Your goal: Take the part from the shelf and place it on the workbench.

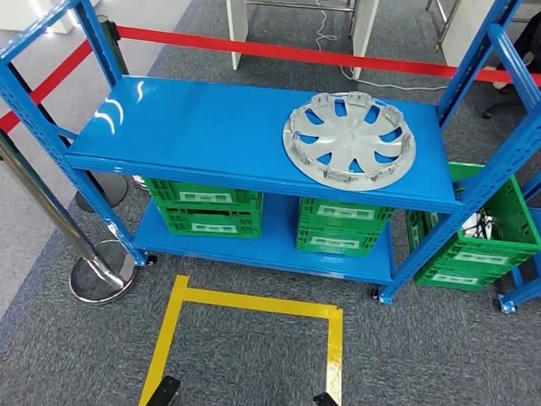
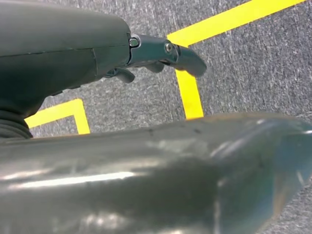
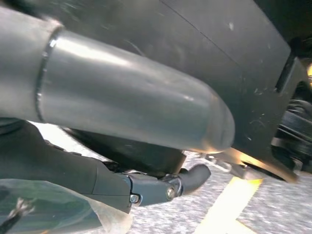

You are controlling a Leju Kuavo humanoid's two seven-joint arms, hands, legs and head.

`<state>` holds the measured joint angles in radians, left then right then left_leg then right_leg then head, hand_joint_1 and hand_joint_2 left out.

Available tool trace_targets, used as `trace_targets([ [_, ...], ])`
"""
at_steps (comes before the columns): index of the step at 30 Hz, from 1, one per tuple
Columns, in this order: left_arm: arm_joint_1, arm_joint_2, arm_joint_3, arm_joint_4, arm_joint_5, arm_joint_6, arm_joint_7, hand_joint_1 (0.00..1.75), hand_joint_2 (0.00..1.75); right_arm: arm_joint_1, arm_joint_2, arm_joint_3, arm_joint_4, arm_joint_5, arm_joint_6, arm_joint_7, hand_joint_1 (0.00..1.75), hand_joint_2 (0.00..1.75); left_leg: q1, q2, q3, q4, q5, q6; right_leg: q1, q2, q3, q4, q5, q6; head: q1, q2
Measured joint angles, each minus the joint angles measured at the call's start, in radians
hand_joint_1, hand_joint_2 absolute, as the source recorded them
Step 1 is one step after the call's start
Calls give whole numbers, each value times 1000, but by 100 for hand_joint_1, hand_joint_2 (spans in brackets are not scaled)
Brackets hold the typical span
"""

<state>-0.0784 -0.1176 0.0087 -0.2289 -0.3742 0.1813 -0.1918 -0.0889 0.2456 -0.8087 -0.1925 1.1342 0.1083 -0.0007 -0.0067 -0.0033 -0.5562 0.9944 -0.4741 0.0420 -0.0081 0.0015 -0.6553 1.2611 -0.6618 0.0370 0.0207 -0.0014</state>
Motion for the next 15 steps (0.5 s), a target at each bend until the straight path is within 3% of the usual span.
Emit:
trace_targets([
  [1, 1, 0, 0, 0, -1, -1, 1, 0, 0, -1, 0, 0, 0, 0, 0, 0, 0, 0, -2, -1, 7, 0, -7, 1, 0, 0, -25, 25, 8, 1, 0, 0],
  [2, 2, 0, 0, 0, -1, -2, 1, 0, 0, -1, 0, 0, 0, 0, 0, 0, 0, 0, -3, -2, 16, 0, -14, 1, 0, 0, -30, 13, 38, 0, 0, 0],
  [4, 4, 0, 0, 0, -1, -2, 1, 0, 0, 0, -1, 0, 0, 0, 0, 3, 0, 0, -5, -5, 39, 1, -33, -2, 0, 0, 6, -103, 135, -5, 1, 0],
  [5, 3, -1, 0, 0, -2, -2, 1, 0, 0, 1, -1, 0, 0, 0, 0, 5, 0, 0, -7, -7, 48, 2, -42, -6, 2, 0, 32, -163, 169, -9, 1, 0],
  [6, 2, -1, 0, 1, -2, -2, 2, 0, 0, 2, -1, 0, 0, 0, 0, 8, 0, 0, -8, -8, 52, 4, -50, -10, 3, 0, 53, -207, 186, -14, 0, 0],
  [8, 0, -1, 1, 1, -3, -3, 5, 0, 0, 4, -1, 0, 0, 2, 1, 18, 0, 0, -10, -8, 53, 7, -57, -17, 6, 1, 69, -233, 179, -23, -3, 0],
  [11, -4, -2, 1, 1, -5, -2, 10, 0, 0, 4, 0, 0, 0, 5, 1, 35, 0, 0, -8, -7, 49, 29, -78, -34, 0, 0, 82, -246, 170, -37, -8, 0],
  [13, -5, -2, 1, 1, -6, -2, 11, 0, 0, 4, 0, 0, 0, 6, 1, 43, 0, 0, -1, -5, 1, 130, -120, -47, -4, -3, 97, -251, 162, -45, -12, 0],
  [15, -4, -1, 1, 1, -6, -3, 11, 0, 0, 5, 0, 0, 0, 6, 1, 48, 0, 0, 9, -4, -82, 269, -161, -57, -5, -4, 110, -251, 150, -47, -13, 0],
])
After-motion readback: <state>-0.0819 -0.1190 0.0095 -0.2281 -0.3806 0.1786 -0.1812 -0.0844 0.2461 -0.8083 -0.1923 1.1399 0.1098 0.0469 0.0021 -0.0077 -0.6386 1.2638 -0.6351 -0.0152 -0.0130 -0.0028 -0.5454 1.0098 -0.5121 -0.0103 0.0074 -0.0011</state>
